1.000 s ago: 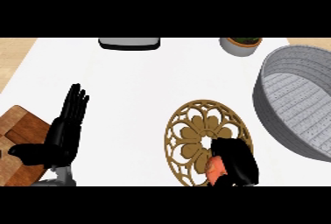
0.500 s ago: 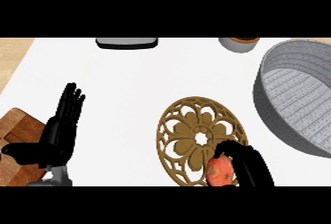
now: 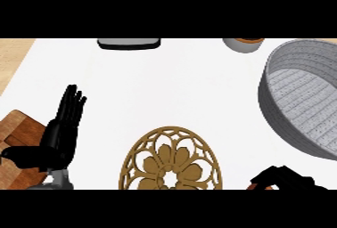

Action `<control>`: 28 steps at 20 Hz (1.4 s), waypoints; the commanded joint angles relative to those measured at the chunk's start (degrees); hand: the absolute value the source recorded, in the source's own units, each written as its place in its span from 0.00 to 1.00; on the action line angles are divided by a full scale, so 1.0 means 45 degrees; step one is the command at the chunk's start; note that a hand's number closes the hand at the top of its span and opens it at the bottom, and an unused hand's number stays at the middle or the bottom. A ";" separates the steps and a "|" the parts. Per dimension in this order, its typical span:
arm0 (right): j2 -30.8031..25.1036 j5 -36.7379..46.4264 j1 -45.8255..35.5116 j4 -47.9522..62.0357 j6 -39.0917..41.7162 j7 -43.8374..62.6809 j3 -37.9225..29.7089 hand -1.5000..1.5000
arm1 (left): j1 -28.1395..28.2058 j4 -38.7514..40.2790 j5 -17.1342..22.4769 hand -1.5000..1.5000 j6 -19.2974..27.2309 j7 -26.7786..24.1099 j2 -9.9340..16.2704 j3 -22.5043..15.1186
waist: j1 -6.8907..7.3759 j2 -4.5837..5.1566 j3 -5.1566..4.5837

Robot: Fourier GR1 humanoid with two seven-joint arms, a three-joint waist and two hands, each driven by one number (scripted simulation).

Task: Pick the squash from the placemat and place it in the basket

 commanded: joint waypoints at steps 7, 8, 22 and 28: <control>-0.1062 -0.2550 0.0306 -0.1942 0.1729 0.1631 -0.4520 1.00 | -0.0165 0.0639 0.0311 0.50 -0.0315 -0.0395 -0.0146 0.0192 | 0.0034 0.0052 0.0015; -0.0991 -0.1202 0.0068 -0.1983 0.1788 0.2105 -0.4284 1.00 | -0.0475 -0.0095 0.0440 0.50 -0.0281 0.0588 0.0239 0.0467 | 0.0090 0.0038 0.0013; -0.1862 -0.3913 -0.3653 0.3416 0.3492 -0.0046 -0.9540 1.00 | -0.0155 -0.0201 0.0015 0.50 -0.0389 0.0418 -0.0073 0.0081 | 0.0192 0.0053 0.0017; -0.2373 -0.3325 -0.3690 0.6059 0.3167 -0.2605 -1.0439 1.00 | 0.0632 -0.0212 -0.0598 0.50 0.0032 -0.0352 -0.0686 -0.0488 | 0.0203 0.0056 0.0019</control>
